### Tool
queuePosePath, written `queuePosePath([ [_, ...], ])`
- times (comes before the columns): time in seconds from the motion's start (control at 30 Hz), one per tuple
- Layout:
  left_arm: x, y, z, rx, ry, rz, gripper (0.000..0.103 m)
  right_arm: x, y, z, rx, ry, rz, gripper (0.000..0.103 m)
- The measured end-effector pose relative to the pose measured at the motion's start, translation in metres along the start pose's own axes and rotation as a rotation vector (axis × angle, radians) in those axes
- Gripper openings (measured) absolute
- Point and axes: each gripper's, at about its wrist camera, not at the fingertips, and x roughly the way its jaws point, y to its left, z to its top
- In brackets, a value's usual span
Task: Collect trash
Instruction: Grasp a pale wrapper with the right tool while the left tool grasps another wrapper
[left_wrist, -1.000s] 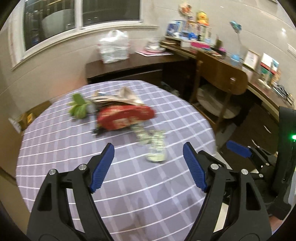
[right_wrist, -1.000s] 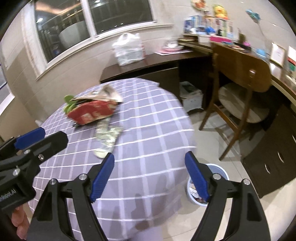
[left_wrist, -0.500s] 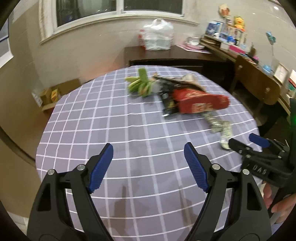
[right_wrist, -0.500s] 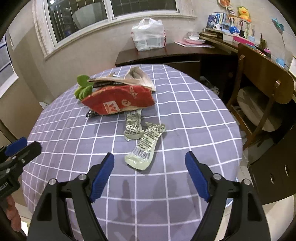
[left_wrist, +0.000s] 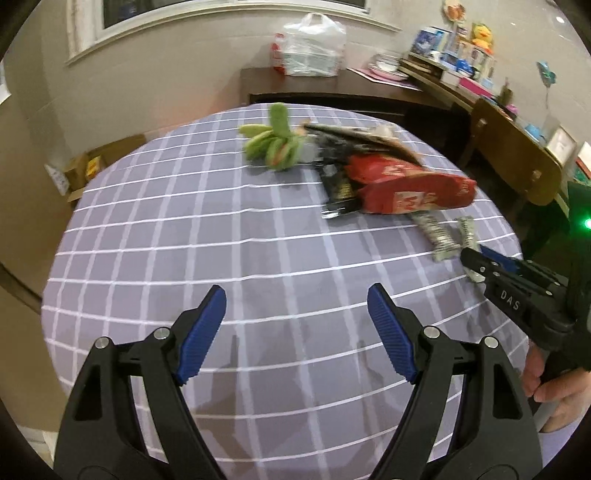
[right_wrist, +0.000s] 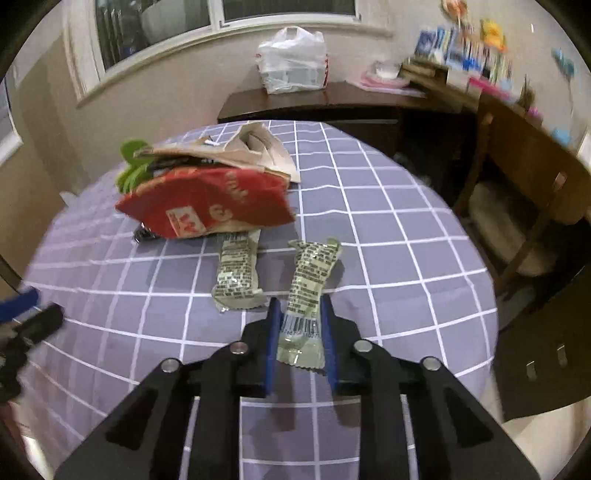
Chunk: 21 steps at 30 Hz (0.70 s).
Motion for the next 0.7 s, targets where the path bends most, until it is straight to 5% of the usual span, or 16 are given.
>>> queuePosePath([
  [0.17, 0.016, -0.041, 0.011, 0.052, 0.024, -0.054, 0.082, -0.013, -0.035, 0.003, 0.080, 0.019, 0.102, 0.009],
  [0.4, 0.043, -0.101, 0.028, 0.115, 0.059, -0.091, 0.082, -0.028, -0.065, 0.014, 0.086, -0.028, 0.070, 0.009],
  [0.63, 0.075, -0.131, 0.046, 0.149, 0.085, -0.038, 0.081, -0.022, -0.083, 0.022, 0.096, -0.023, 0.061, 0.009],
  [0.67, 0.080, -0.130, 0.047, 0.143, 0.085, -0.010, 0.076, -0.019, -0.084, 0.023, 0.095, -0.021, 0.060, 0.009],
  [0.7, 0.085, -0.130, 0.048, 0.136, 0.087, -0.001, 0.059, -0.017, -0.085, 0.024, 0.098, -0.018, 0.059, 0.009],
])
